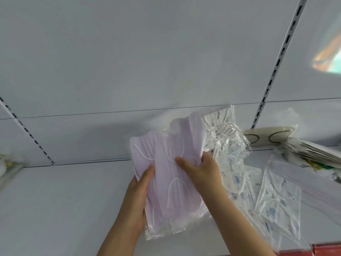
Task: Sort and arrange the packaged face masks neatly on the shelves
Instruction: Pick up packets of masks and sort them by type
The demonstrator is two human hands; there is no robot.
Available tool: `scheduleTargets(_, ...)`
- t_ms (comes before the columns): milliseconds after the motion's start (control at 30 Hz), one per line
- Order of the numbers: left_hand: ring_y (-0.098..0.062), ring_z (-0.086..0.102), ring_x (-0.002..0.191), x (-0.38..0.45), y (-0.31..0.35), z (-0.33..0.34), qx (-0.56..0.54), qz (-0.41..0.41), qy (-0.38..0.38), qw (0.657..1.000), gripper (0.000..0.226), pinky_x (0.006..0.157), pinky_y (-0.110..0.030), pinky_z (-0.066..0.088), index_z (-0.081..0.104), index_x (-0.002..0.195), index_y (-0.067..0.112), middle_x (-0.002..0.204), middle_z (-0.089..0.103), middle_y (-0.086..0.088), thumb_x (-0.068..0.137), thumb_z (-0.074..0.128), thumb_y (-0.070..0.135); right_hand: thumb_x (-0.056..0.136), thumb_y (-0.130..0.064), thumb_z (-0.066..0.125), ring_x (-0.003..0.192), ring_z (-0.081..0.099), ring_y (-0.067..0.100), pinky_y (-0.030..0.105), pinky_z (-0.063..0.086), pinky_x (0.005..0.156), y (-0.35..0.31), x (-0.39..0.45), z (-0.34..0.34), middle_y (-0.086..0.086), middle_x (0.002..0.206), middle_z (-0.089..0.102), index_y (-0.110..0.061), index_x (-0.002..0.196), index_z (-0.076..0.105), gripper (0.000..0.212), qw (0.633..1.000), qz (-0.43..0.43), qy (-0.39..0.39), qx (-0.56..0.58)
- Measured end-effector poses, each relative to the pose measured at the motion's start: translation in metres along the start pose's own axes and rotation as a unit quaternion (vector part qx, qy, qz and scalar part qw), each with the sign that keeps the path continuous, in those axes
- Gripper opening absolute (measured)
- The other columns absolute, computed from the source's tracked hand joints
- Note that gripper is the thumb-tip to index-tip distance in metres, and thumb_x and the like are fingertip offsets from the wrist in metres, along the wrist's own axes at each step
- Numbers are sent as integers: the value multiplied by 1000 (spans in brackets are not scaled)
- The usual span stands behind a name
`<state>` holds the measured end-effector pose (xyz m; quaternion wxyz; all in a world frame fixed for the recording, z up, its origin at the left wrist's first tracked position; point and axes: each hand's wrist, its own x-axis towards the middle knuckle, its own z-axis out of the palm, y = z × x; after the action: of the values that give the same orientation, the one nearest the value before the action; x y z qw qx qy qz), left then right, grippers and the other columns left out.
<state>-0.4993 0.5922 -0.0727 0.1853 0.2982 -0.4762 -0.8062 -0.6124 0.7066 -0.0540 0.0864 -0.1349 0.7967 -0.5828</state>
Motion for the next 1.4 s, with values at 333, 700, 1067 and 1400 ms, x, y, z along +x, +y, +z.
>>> scheduleTargets(333, -30, 76, 89, 7, 3, -27, -43, 49, 57, 996, 47, 73, -44, 63, 68, 123, 12, 109, 77, -15, 76, 73, 13, 98, -27, 59, 59, 42, 13, 30, 35, 56, -2, -1, -14, -1, 64, 49, -10, 79, 54, 26, 976, -37, 134, 170)
scheduleTargets(700, -35, 69, 114, 3, -2, -19, -93, 22, 22, 995, 64, 101, -54, 50, 63, 134, 20, 126, 71, -13, 78, 80, 45, 86, -23, 72, 74, 57, 8, 25, 43, 70, 15, -23, 5, -10, 77, 64, -20, 79, 64, 11, 996, -69, -3, 64)
scheduleTargets(1067, -35, 73, 105, -2, 1, 17, 4, 57, -111, 992, 51, 83, -47, 62, 64, 130, 13, 117, 75, -14, 79, 67, 9, 90, -36, 70, 103, 65, 2, 27, 54, 93, 6, -26, -35, -18, 119, 64, -32, 137, 49, 52, 986, 19, -46, 156)
scheduleTargets(1400, -26, 73, 107, 10, 1, 48, 94, 141, -177, 970, 47, 88, -41, 59, 75, 113, 26, 116, 76, -5, 70, 78, 9, 93, -15, 68, 75, 56, 11, 26, 45, 73, 9, -27, -85, -3, 78, 63, -18, 84, 70, 10, 970, -66, 30, 233)
